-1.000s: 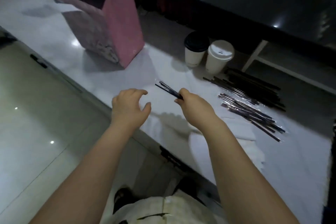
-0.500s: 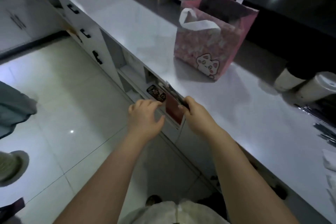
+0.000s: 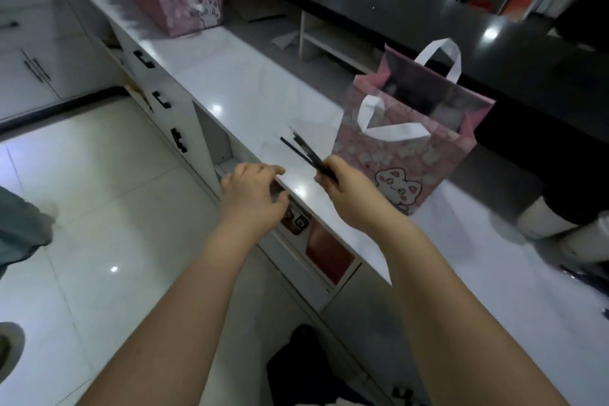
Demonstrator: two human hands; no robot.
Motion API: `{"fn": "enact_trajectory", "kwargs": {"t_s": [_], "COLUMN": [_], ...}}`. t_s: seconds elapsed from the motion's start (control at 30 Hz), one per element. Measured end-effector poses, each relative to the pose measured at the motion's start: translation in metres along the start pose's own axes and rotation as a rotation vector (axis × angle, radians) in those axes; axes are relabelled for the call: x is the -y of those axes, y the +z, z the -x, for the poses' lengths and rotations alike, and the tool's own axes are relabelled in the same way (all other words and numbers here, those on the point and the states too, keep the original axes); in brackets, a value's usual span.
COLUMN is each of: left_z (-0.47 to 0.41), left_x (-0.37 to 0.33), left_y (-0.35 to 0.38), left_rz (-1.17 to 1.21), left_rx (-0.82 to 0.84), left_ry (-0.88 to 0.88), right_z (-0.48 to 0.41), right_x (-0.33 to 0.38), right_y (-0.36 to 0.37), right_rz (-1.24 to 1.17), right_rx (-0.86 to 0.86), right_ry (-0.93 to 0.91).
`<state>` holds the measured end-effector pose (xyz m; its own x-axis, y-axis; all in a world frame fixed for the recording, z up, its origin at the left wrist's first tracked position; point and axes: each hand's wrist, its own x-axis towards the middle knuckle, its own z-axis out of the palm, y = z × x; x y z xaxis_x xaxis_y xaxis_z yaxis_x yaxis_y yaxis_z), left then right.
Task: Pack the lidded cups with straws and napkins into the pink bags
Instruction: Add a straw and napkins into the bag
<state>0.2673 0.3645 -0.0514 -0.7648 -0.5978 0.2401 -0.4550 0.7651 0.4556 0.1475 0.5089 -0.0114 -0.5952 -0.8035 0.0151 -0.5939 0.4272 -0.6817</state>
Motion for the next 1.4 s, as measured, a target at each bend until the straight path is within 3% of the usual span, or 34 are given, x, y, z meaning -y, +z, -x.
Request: {"fn": "enact_trajectory", "kwargs": {"t_s": [0.4, 0.5, 0.67, 0.87, 1.0, 1.13, 1.3, 1.4], "left_z": [-0.209, -0.243, -0.276, -0.299, -0.309, -0.319, -0.321, -0.325], "left_x": [-0.118, -0.142, -0.16, -0.168, -0.179, -0.181, -0.176, -0.172], "left_y": [-0.034, -0.013, 0.032, 0.06, 0.068, 0.07, 0.071, 0.073], "left_rz": [0.039, 0.041, 0.212, 0.28, 0.387, 0.37, 0.178, 0.217], "left_rx": [-0.212, -0.08, 0.211, 0.3, 0.427, 0.44, 0.533, 0.661], "left_ry": [0.345, 0.427, 0.455, 0.571, 0.643, 0.788, 0.869, 0.846], "right_z": [-0.106, -0.117, -0.133, -0.132, -0.138, -0.142, -0.155, -0.157], "right_x": [0.04, 0.021, -0.031, -0.055, -0.046, -0.033, -0.039, -0.058], "right_y": [-0.188, -0.214, -0.214, -0.238, -0.265, -0.278, -0.238, -0.202], "right_rz": [-0.542, -0.593, -0.5, -0.658, -0.611, -0.601, -0.48, -0.421], "right_rx": [-0.269, -0.336, -0.401, -0.562, -0.654, -0.755, -0.675, -0.569], "right_ry": [-0.273, -0.284, -0.112, -0.124, -0.134, -0.145, -0.065, 0.052]}}
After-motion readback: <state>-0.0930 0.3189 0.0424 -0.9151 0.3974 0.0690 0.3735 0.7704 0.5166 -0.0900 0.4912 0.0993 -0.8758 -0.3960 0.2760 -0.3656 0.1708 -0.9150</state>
